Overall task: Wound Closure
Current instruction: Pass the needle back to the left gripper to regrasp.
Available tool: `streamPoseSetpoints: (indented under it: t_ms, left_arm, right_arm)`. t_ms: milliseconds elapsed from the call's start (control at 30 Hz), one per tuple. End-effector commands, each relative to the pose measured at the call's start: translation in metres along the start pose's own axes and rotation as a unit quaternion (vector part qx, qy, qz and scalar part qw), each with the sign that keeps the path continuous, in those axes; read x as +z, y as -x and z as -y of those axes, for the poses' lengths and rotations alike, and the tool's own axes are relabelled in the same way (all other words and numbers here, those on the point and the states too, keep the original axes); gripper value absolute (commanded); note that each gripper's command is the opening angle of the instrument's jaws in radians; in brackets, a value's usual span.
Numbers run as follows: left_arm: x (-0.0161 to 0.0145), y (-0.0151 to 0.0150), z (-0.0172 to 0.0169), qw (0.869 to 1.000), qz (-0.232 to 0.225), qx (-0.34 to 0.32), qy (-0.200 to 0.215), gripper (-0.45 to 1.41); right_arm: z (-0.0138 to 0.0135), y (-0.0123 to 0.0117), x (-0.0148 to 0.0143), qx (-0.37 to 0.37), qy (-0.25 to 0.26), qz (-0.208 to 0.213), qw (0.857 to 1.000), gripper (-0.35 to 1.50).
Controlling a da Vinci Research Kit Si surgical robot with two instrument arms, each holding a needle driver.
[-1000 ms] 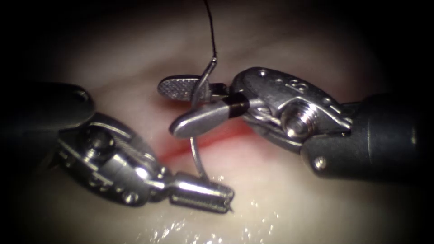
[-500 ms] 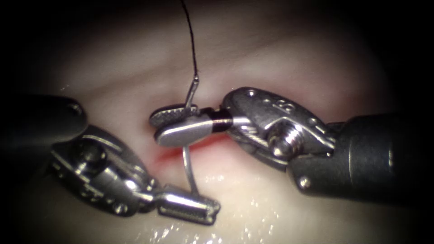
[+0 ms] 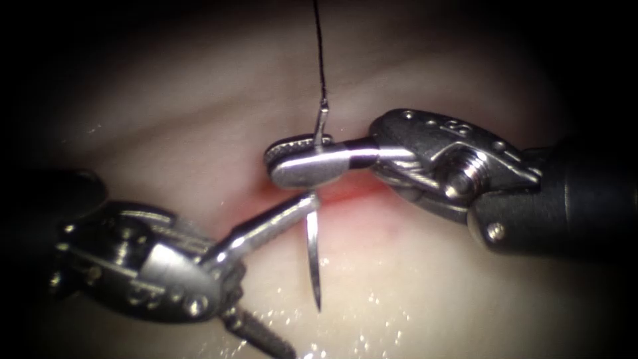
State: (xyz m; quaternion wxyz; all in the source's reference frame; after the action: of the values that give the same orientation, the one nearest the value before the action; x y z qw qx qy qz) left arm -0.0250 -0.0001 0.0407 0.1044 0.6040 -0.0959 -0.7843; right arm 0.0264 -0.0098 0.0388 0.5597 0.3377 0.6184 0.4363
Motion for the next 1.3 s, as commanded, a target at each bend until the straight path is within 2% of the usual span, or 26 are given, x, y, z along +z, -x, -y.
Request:
streamPoseSetpoints:
  t_ms: [33, 133, 300, 400, 567, 667, 700, 800, 1100, 1167, 1200, 1233, 1300]
  left_arm:
    - [0.0006, 0.0004, -0.0002, 1.000, 0.005, -0.004, -0.003, 1.18]
    - [0.0005, 0.0005, -0.0002, 1.000, 0.020, 0.005, -0.007, 1.11]
    - [0.0008, 0.0011, 0.0000, 0.998, 0.040, 0.053, -0.011, 0.47]
    - [0.0013, 0.0016, -0.0001, 0.996, 0.053, 0.070, -0.014, 0.37]
    - [0.0018, 0.0023, -0.0002, 0.991, 0.073, 0.112, -0.017, 0.41]
    - [0.0021, 0.0026, -0.0004, 0.991, 0.069, 0.116, -0.016, 0.32]
    - [0.0022, 0.0027, -0.0004, 0.991, 0.066, 0.119, -0.016, 0.20]
    - [0.0022, 0.0028, -0.0005, 0.988, 0.068, 0.141, -0.014, -0.45]
    - [0.0021, 0.0032, -0.0002, 0.988, 0.053, 0.145, -0.011, -0.45]
    - [0.0021, 0.0034, 0.0000, 0.988, 0.054, 0.144, -0.011, -0.45]
    - [0.0021, 0.0035, 0.0001, 0.988, 0.056, 0.144, -0.016, -0.45]
    - [0.0021, 0.0036, 0.0002, 0.988, 0.058, 0.143, -0.021, -0.45]
    - [0.0020, 0.0037, 0.0005, 0.988, 0.059, 0.142, -0.027, -0.45]
  right_arm:
    - [-0.0003, 0.0001, 0.0007, 0.009, 0.009, 0.008, 1.000, -0.35]
    - [-0.0003, 0.0001, 0.0006, 0.029, 0.023, 0.007, 0.999, -0.35]
    - [-0.0002, 0.0001, 0.0005, 0.035, 0.029, 0.004, 0.999, -0.35]
    - [-0.0002, 0.0000, 0.0005, 0.039, 0.029, 0.004, 0.999, -0.35]
    - [0.0000, -0.0003, 0.0005, 0.047, 0.027, 0.000, 0.999, -0.35]
    - [0.0002, -0.0003, 0.0005, 0.051, 0.022, -0.003, 0.998, -0.35]
    - [0.0002, -0.0003, 0.0005, 0.051, 0.022, -0.004, 0.998, -0.35]
    - [0.0003, -0.0001, 0.0005, 0.054, 0.021, -0.005, 0.998, -0.35]
    - [0.0006, 0.0000, 0.0004, 0.057, 0.019, -0.008, 0.998, -0.32]
    - [0.0007, 0.0001, 0.0005, 0.045, 0.020, -0.008, 0.999, 0.44]
    - [0.0008, 0.0002, 0.0005, 0.042, 0.020, -0.008, 0.999, 0.73]
    - [0.0009, 0.0002, 0.0005, 0.039, 0.020, -0.008, 0.999, 0.93]
    - [0.0010, 0.0003, 0.0005, 0.033, 0.024, -0.009, 0.999, 1.15]
